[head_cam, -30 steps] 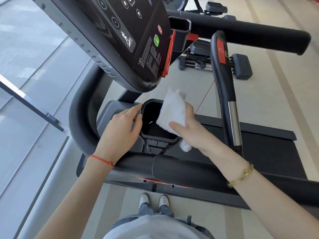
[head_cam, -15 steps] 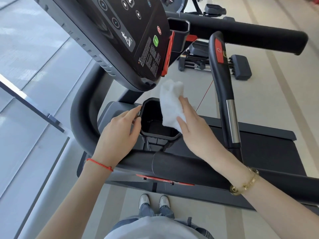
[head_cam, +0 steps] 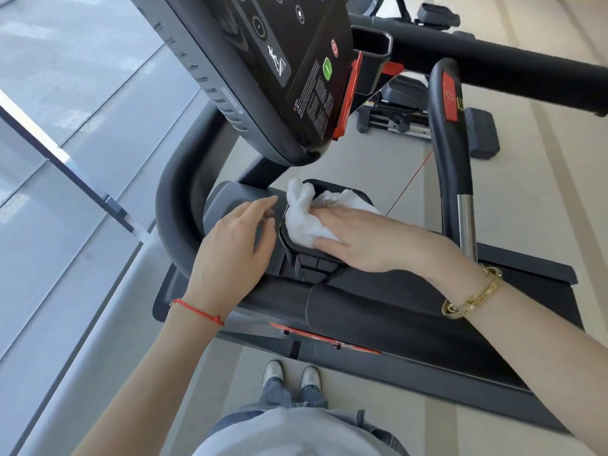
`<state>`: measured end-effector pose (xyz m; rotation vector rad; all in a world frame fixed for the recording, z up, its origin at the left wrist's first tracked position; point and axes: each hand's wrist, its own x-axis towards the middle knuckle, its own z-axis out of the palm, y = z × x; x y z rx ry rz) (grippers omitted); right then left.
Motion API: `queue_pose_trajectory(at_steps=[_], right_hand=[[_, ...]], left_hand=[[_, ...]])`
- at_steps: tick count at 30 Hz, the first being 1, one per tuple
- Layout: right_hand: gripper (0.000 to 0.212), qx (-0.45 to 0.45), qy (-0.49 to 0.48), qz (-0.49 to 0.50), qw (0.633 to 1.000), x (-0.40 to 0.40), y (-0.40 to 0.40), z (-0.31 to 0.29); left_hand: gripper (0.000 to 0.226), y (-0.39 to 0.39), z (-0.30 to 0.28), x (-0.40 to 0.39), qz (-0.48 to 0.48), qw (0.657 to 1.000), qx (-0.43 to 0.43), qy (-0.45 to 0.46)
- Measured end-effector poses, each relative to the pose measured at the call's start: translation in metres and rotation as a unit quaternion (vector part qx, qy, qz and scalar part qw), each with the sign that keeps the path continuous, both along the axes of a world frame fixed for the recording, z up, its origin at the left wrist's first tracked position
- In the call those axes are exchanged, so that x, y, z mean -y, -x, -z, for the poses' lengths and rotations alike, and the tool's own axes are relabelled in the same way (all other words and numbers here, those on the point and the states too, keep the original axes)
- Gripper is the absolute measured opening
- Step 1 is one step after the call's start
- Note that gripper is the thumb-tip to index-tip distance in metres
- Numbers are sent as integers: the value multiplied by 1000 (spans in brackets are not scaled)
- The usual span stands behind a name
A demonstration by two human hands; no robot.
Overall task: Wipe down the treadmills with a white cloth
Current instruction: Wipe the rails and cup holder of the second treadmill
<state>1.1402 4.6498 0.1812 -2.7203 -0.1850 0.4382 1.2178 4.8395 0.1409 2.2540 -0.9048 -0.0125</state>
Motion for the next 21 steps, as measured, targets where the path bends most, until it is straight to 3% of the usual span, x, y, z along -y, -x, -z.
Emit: queue_pose_trajectory(at_steps=[3,6,8,15,17,19,21], right_hand=[[21,-66,97,-39,992,-1,-16,1],[12,-198,185,-54,961,-3,-35,7],[16,-232,178,-33,956,-3,-41,6],[18,-33,67,44,996,5,-15,6],[10,-14,22,46,999,11,-10,5],[21,-12,-22,41,999,15,-7,1],[27,-24,-8,17,1000,17,-7,1]], left_hand=[[36,1,-1,1,4,1000,-6,-12],[36,1,0,1,5,1000,-8,-25],[36,0,0,1,3,999,-6,-31],[32,-2,2,2,6,1000,-1,-21],[32,-3,0,5,14,1000,-7,-11],[32,-3,0,7,18,1000,-19,4],[32,-2,0,10,19,999,-27,10]])
